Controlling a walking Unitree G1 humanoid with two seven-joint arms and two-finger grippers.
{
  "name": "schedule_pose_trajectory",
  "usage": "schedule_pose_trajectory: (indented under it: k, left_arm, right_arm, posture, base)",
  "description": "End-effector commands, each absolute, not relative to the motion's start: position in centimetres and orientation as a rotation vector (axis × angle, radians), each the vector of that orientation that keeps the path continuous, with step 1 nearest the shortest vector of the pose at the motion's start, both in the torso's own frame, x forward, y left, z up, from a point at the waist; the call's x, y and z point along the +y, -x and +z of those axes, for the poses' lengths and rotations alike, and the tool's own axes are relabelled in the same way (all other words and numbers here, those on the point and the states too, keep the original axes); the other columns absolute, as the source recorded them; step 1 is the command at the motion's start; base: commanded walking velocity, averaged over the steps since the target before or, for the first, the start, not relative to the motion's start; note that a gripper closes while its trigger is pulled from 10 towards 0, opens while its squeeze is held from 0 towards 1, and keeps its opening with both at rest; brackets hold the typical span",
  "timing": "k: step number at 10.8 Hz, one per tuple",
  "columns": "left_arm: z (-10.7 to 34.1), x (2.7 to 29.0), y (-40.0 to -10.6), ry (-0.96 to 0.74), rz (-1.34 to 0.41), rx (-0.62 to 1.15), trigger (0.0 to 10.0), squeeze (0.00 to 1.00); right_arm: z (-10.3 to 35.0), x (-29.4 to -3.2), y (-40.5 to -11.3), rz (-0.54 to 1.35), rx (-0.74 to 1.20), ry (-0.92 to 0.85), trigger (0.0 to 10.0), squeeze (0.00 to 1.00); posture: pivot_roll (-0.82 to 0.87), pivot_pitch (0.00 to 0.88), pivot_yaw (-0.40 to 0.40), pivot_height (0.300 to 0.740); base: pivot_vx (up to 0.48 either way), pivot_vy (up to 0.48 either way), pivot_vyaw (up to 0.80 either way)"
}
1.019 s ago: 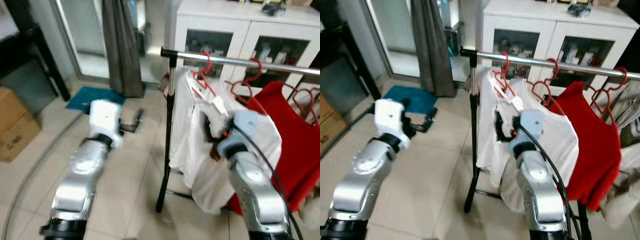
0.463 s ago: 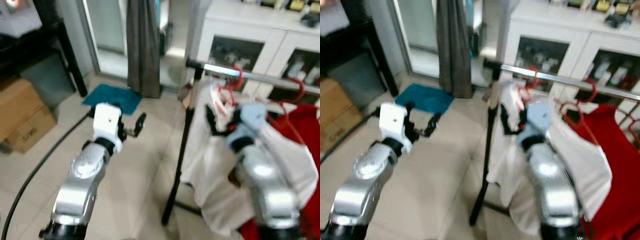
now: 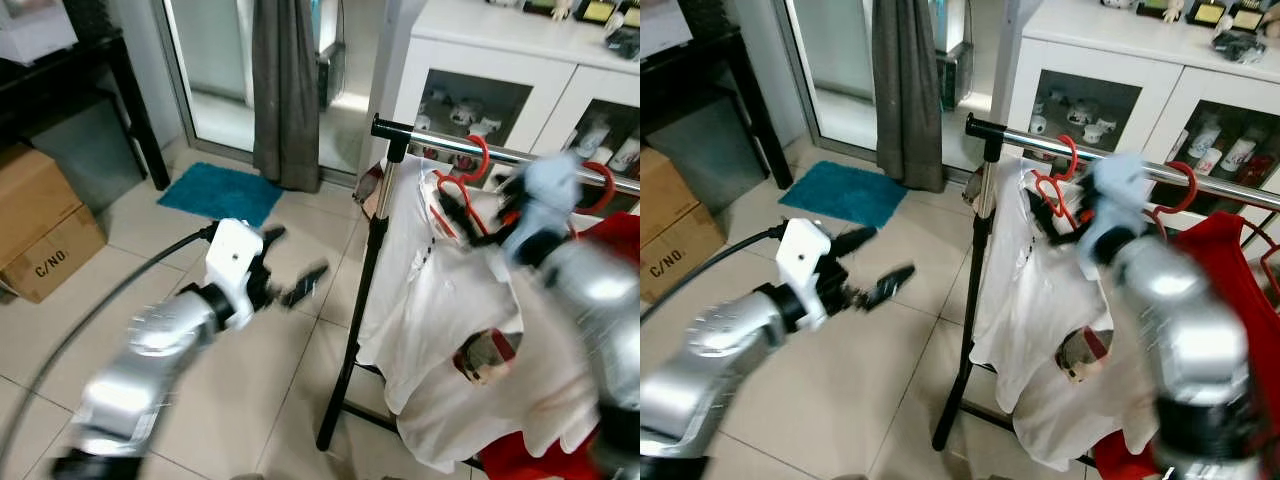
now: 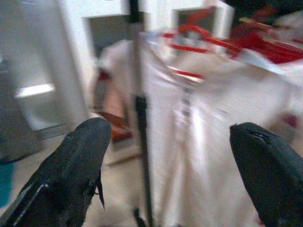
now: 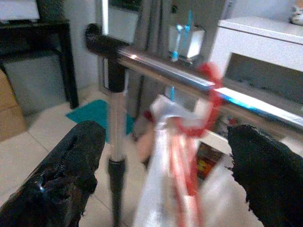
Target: Hang hanger
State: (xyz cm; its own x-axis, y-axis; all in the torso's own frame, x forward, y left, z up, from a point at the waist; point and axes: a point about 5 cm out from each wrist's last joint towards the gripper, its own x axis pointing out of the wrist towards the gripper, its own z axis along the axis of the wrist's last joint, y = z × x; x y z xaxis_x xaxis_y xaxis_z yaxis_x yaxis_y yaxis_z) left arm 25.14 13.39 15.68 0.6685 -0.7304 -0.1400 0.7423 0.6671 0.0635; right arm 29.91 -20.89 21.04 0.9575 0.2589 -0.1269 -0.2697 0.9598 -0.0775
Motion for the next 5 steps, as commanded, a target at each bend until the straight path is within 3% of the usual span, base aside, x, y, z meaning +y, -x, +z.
schedule_pose_trajectory:
  k: [1,5]
  left_arm:
    - [15.6,13.3,-24.6,-0.113,-0.908,0.14,10.0,0.75]
    - [16.0,13.1,-23.9,-0.156,-1.04,0.193,10.0,0.71]
  right_arm:
    - [21.5,-22.0,-30.3,0.279,0.15,0.09,10.0,0.0]
    - [21.6,-23.8,-33.5,0.39,0.332,0.035,10.0,0.0]
  posture:
    - [0.06,0.005,-0.026,0.74]
    - [0.06,0.0,-0.045,0.74]
  base:
    - [0.0,0.0,0.0]
    - [0.0,0.0,0.0]
